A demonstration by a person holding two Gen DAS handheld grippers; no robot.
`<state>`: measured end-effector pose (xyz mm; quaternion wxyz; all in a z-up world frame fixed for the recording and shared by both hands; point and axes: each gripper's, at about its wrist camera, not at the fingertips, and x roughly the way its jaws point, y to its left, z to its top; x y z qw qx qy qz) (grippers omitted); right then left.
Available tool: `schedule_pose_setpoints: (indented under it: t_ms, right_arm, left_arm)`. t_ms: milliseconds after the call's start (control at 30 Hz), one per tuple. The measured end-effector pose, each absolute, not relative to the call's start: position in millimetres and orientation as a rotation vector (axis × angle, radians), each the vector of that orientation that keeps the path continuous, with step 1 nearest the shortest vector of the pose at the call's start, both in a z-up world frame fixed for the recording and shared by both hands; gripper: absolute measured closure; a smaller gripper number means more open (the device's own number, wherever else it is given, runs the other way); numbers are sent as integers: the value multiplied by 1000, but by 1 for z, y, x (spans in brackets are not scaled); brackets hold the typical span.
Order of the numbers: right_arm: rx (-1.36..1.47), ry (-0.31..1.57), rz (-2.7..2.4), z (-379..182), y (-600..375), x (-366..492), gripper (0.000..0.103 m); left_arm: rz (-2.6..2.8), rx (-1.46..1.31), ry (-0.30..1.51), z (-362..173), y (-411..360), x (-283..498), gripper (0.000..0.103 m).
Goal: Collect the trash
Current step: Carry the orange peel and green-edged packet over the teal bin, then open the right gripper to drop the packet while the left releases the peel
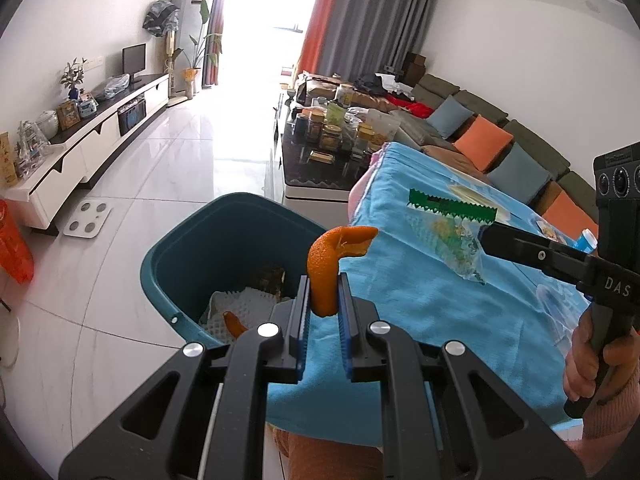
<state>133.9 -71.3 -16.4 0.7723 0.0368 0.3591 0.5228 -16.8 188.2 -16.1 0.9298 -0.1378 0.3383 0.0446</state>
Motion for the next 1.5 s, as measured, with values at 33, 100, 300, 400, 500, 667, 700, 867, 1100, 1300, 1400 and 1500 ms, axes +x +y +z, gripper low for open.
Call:
schedule_pose_setpoints:
  t_ms: [33, 100, 300, 400, 500, 667, 700, 867, 1100, 1300, 1400, 1500]
  right_arm:
    - [79, 779, 1136, -16, -69, 134, 98]
    - [76, 783, 1144, -16, -65, 135, 98]
    - [72, 788, 1159, -17, -54, 137, 98]
    - [71, 795, 1166, -19, -49, 139, 98]
    - [70, 802, 1170, -20, -44, 140, 98]
    - [64, 815, 1178, -23, -36, 142, 98]
    - [63, 816, 1179, -23, -35, 142, 98]
    - [53, 818, 1184, -24, -27, 143, 98]
    - [43, 827, 1191, -27, -18, 146, 98]
    - [33, 833, 1193, -28, -10, 146, 98]
    - [27, 836, 1192, -30, -8, 147, 98]
    - [20, 838, 1194, -30, -3, 147, 98]
  left_arm:
    - [96, -283, 692, -16, 190, -17, 90]
    - [102, -285, 692, -16, 191, -18, 90]
    - [113, -286, 690, -15, 194, -16, 90]
    - [119, -289, 689, -15, 197, -16, 90]
    - [125, -293, 689, -15, 198, -16, 90]
    - [140, -299, 692, -16, 204, -14, 90]
    - [143, -301, 693, -16, 205, -14, 90]
    - [155, -308, 694, -16, 209, -14, 90]
    - [164, -306, 697, -18, 211, -10, 90]
    - [172, -310, 700, -19, 213, -7, 90]
    - [176, -313, 702, -20, 213, -7, 90]
    - [183, -316, 705, -22, 215, -6, 90]
